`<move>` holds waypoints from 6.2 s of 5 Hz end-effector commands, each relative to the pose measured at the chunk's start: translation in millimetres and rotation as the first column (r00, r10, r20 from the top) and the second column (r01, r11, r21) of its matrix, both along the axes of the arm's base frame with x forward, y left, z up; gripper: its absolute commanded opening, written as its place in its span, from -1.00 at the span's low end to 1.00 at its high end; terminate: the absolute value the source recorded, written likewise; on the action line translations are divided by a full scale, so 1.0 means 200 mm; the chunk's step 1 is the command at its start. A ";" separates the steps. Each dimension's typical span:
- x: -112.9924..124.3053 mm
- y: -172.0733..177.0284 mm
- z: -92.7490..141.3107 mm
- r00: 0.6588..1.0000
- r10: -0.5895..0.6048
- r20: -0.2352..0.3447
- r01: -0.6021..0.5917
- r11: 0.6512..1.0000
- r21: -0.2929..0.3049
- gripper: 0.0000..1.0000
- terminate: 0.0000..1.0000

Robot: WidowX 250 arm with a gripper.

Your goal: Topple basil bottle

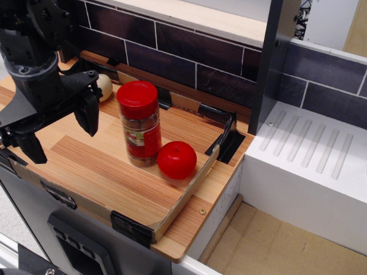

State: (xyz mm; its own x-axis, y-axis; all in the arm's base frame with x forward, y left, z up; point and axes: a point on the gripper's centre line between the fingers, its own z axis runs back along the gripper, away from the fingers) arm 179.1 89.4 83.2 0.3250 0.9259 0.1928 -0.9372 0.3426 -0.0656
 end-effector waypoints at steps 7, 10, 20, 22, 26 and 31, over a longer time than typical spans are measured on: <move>0.42 0.08 0.14 0.846 0.530 0.060 -0.527 0.848 -0.060 1.00 -1.00; 0.44 -0.04 0.14 0.869 0.493 0.042 -0.490 0.869 -0.061 1.00 -1.00; 0.43 -0.12 0.04 0.867 0.490 0.092 -0.490 0.872 -0.027 -1.00 -1.00; 0.36 0.03 0.08 0.892 0.451 0.020 -0.446 0.888 -0.115 -1.00 -1.00; 0.15 0.25 -0.07 0.846 0.532 -0.019 -0.485 0.756 -0.440 -1.00 -1.00; 0.06 0.43 -0.19 0.659 0.724 0.202 -0.682 0.689 -0.247 -1.00 -1.00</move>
